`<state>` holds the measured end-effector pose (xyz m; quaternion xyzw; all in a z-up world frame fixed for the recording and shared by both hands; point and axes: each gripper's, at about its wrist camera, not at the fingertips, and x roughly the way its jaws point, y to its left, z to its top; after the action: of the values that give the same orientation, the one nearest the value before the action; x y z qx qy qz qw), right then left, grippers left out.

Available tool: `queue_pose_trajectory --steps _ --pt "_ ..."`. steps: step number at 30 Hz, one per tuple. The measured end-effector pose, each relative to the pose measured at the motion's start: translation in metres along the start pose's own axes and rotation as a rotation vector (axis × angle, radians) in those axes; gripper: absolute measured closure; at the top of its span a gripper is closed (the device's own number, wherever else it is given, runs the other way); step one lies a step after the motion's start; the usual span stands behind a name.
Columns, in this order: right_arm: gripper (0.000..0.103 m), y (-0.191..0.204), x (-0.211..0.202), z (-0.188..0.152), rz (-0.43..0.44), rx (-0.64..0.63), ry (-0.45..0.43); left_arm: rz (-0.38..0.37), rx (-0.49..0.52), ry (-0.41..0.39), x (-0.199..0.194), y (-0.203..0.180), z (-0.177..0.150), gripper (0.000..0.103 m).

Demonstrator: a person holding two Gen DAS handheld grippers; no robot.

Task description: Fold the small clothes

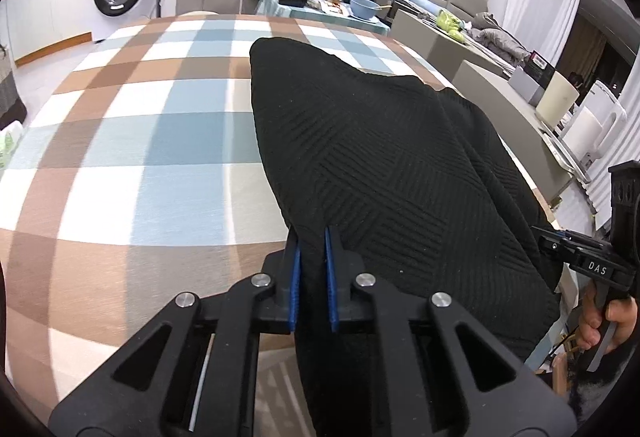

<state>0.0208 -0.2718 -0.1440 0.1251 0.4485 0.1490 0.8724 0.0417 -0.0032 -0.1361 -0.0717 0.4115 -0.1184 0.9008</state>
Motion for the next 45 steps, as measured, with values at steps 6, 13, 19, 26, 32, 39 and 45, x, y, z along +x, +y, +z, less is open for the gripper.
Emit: queue_pose_trajectory --steps 6,13,19,26,32,39,45 --pt "0.078 0.027 0.014 0.001 0.080 -0.048 0.042 0.055 -0.039 -0.022 -0.017 0.034 -0.008 0.095" --pt "0.065 0.018 -0.013 0.002 0.125 -0.043 0.024 0.043 -0.073 -0.008 -0.021 0.050 -0.002 0.082" --pt "0.060 0.027 -0.026 0.023 0.195 -0.007 -0.043 0.049 -0.006 -0.053 -0.030 0.039 0.013 0.037" --pt "0.059 0.065 0.046 0.039 0.288 0.010 0.085 0.053 0.001 -0.039 -0.034 0.038 0.015 0.024" --pt "0.073 0.088 0.079 0.059 0.291 0.012 0.108 0.052 -0.029 -0.040 -0.034 0.046 0.015 0.024" --pt "0.093 0.104 0.038 0.081 0.283 -0.103 -0.060 0.047 -0.031 -0.055 -0.039 0.044 0.016 0.024" --pt "0.092 0.072 0.033 0.069 0.138 -0.058 -0.020 0.041 -0.008 -0.023 -0.030 0.033 0.011 0.024"
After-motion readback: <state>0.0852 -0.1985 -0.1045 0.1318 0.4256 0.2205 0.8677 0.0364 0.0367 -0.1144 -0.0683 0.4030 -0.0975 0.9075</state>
